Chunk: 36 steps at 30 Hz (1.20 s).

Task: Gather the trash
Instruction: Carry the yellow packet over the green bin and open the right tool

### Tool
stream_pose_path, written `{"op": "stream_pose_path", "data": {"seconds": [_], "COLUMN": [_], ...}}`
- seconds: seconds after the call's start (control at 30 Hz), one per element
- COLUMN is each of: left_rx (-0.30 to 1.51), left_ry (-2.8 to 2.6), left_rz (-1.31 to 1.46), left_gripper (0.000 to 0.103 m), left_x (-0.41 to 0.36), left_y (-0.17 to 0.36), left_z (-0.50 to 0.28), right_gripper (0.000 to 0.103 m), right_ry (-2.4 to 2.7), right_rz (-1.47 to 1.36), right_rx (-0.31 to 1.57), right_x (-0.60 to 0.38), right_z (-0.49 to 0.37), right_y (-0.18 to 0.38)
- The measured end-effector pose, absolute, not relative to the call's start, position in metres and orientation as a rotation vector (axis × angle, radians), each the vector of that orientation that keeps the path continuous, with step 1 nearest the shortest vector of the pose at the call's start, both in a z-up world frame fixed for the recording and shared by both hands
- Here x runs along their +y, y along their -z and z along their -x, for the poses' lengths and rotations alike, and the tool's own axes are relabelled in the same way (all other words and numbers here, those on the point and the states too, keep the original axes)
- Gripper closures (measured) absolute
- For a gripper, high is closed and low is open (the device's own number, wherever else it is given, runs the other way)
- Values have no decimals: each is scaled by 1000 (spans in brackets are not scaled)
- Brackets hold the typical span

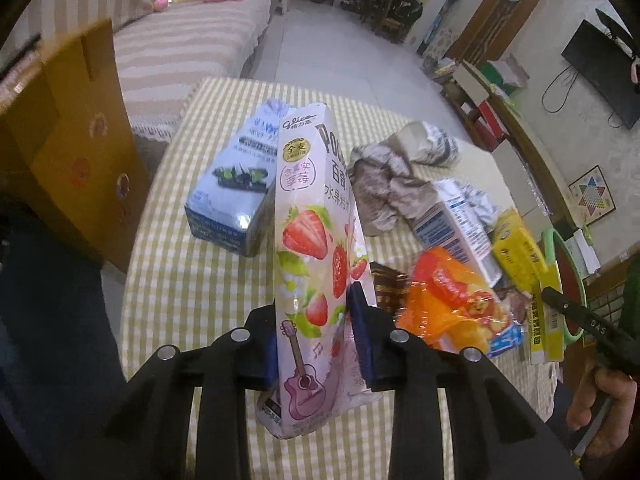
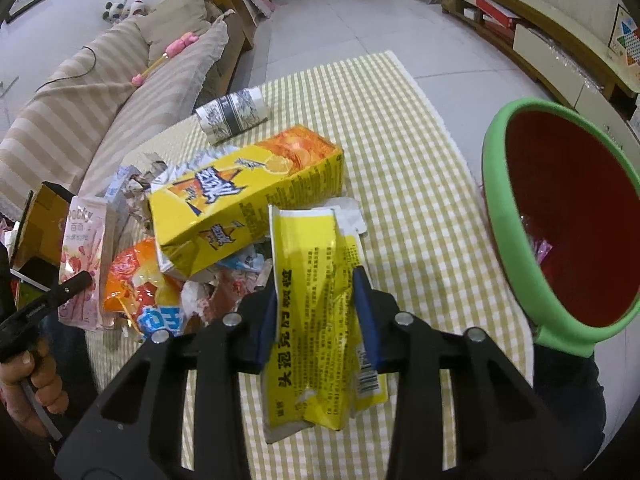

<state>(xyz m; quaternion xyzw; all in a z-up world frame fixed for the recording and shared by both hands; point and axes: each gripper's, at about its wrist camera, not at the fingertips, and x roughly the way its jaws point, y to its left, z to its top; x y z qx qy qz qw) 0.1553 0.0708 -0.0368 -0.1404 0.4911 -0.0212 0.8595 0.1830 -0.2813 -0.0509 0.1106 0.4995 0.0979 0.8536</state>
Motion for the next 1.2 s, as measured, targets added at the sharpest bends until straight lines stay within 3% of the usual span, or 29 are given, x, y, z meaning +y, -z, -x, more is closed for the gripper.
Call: {"op": "stream_pose_path", "data": {"seconds": [0.43, 1.2], "left_rx": [943, 886], "left_ry": [81, 205], "left_rz": [263, 230], "left_gripper": [76, 76], "left_x": [61, -2], "left_y": [-18, -52], "left_z": [-130, -133], "right_gripper": [69, 69], "right_ry": [-238, -213], "right_rz": [-259, -284], "right_rx": [997, 915], "right_x": [-281, -316], "right_z": [-164, -148], "right_y": [21, -12]}}
